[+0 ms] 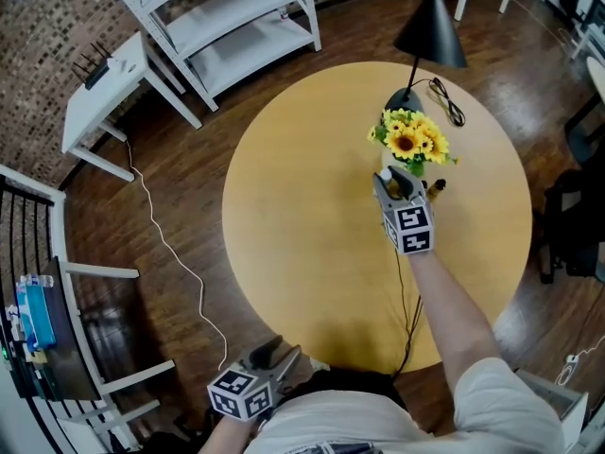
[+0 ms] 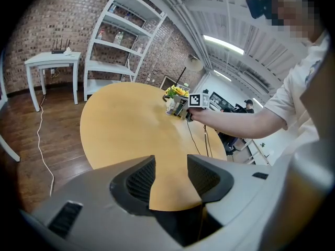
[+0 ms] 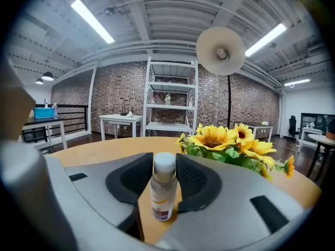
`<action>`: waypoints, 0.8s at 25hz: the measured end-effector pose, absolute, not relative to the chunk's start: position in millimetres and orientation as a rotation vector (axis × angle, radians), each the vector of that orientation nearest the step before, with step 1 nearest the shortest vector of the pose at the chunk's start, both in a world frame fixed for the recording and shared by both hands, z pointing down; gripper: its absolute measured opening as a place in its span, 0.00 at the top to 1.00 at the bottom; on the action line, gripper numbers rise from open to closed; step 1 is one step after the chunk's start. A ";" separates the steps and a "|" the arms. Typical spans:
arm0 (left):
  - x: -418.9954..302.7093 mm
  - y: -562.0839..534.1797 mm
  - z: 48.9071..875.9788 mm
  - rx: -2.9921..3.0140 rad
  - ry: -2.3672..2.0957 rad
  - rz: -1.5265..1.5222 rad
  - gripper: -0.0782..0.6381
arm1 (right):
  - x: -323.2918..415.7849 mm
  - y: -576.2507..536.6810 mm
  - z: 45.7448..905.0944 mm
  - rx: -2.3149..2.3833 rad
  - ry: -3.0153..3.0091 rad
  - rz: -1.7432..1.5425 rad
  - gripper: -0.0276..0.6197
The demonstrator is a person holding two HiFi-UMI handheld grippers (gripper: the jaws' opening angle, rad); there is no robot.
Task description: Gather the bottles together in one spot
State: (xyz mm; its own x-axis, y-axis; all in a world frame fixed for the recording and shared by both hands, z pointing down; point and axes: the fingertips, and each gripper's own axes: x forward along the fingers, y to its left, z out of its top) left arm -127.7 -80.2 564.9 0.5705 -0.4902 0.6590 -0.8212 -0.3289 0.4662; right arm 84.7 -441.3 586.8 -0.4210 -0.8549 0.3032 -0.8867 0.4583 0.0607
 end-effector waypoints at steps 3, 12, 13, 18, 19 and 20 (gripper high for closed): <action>-126.2 -78.8 566.0 1.996 -1.044 0.518 0.61 | 85.3 -441.8 587.3 1.479 -2.424 0.140 0.67; -126.4 -77.9 566.3 2.001 -1.043 0.526 0.61 | 84.7 -435.5 574.5 1.451 -2.429 0.072 0.62; -126.6 -78.2 566.4 2.004 -1.043 0.527 0.61 | 84.9 -434.4 571.9 1.454 -2.429 0.061 0.62; -129.9 -78.9 563.4 2.036 -1.032 0.529 0.61 | 82.1 -419.7 545.6 1.466 -2.444 -0.013 0.61; -129.9 -78.8 562.5 2.045 -1.028 0.528 0.61 | 82.8 -413.2 537.6 1.469 -2.447 -0.031 0.61; -130.0 -78.6 561.2 2.057 -1.024 0.527 0.61 | 84.1 -404.8 529.6 1.475 -2.449 -0.044 0.61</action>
